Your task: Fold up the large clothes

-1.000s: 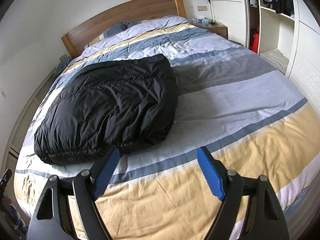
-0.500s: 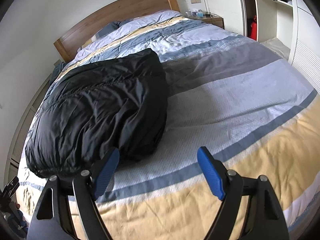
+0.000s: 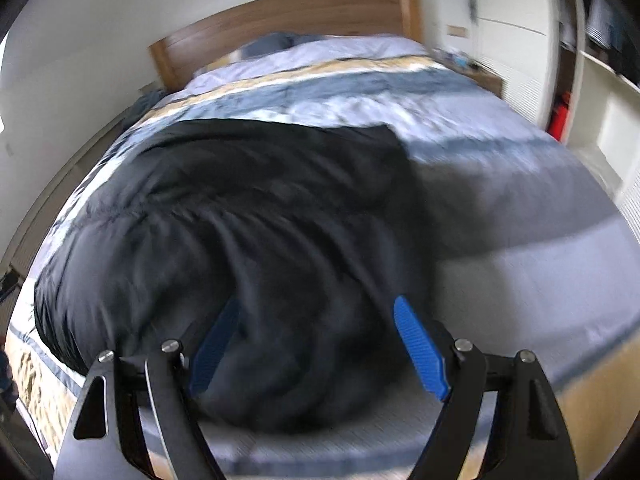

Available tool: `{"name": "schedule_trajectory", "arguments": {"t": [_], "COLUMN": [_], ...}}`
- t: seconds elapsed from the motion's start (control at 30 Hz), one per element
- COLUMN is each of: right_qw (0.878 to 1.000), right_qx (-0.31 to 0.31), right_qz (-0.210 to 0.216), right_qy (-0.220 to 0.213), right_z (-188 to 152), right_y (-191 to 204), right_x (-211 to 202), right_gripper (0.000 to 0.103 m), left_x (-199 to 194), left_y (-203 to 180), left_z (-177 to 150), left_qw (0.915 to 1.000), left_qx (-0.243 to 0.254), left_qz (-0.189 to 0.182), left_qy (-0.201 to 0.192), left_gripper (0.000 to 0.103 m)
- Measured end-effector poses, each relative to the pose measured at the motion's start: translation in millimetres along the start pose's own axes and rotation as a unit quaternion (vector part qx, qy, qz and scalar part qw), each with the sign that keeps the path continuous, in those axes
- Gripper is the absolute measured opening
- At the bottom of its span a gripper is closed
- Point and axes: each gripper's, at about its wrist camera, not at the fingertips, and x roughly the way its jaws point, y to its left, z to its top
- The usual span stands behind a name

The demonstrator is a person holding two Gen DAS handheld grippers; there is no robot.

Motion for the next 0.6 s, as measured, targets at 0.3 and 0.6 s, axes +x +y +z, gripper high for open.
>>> {"name": "schedule_trajectory", "arguments": {"t": [0.3, 0.6], "right_qw": [0.996, 0.996], "right_qx": [-0.072, -0.058], "right_qz": [0.061, 0.068], "right_qy": [-0.006, -0.005], "right_z": [45.6, -2.3], "right_y": [95.8, 44.0], "right_x": [66.0, 61.4], "right_gripper": [0.080, 0.081], "left_x": [85.4, 77.9], "left_y": [-32.6, 5.4], "left_z": [19.4, -30.0], "left_qw": [0.9989, 0.9985], "left_qx": [0.018, -0.007], "left_qz": [-0.002, 0.010], "left_qy": [0.042, 0.054], "left_gripper": [0.102, 0.103]}}
